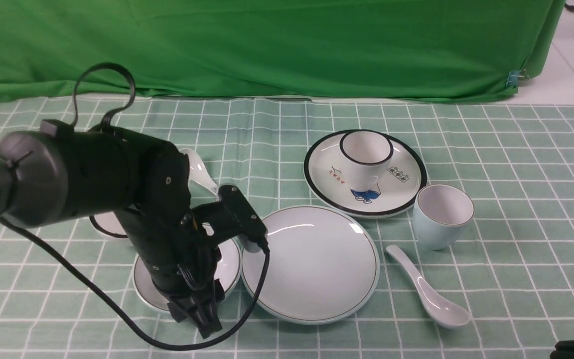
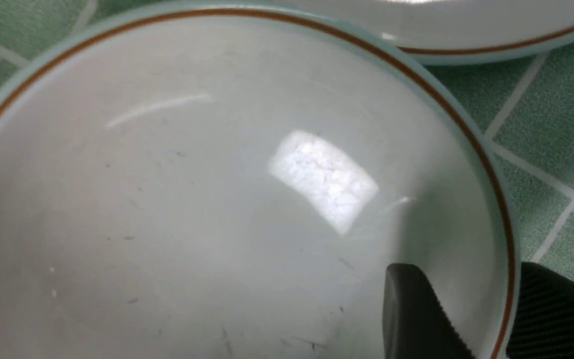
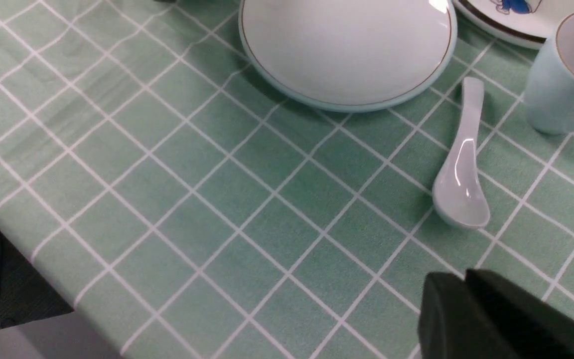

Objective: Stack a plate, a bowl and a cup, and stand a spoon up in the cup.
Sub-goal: Use the left arm to grab a blue rice bowl, then use the left arm to put the blue rice bowl into the blue large plate in the middle

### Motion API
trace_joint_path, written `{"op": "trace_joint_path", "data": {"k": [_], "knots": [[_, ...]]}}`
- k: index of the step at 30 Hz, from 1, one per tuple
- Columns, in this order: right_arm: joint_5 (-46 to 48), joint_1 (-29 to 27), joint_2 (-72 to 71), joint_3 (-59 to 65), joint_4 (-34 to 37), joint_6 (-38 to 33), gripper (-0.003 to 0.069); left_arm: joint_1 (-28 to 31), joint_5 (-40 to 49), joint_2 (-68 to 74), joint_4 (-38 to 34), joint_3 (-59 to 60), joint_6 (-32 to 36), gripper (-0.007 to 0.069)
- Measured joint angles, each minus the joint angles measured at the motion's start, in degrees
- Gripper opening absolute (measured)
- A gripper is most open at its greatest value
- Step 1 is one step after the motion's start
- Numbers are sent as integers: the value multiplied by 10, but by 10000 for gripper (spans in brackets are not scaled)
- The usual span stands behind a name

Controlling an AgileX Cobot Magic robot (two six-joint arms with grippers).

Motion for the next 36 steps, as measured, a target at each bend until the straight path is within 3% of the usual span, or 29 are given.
{"op": "trace_joint_path", "data": {"k": [3, 6, 10, 19, 26, 36], "knots": [[0, 0, 0, 0, -2, 0, 73, 0, 4, 3, -7, 1, 1, 101], [0, 0, 0, 0, -3, -4, 73, 0, -5, 1, -17, 1, 1, 52], [0, 0, 0, 0, -5, -5, 75, -4, -3, -13, -23, 1, -36, 45], [0, 0, 0, 0, -14, -5, 78, -81, 8, -101, 17, -11, -103, 26], [0, 0, 0, 0, -22, -5, 85, -103, 4, -94, 28, -98, -109, 26], [0, 0, 0, 0, -31, -4, 86, -139, 4, 31, 28, -171, -76, 27]]}}
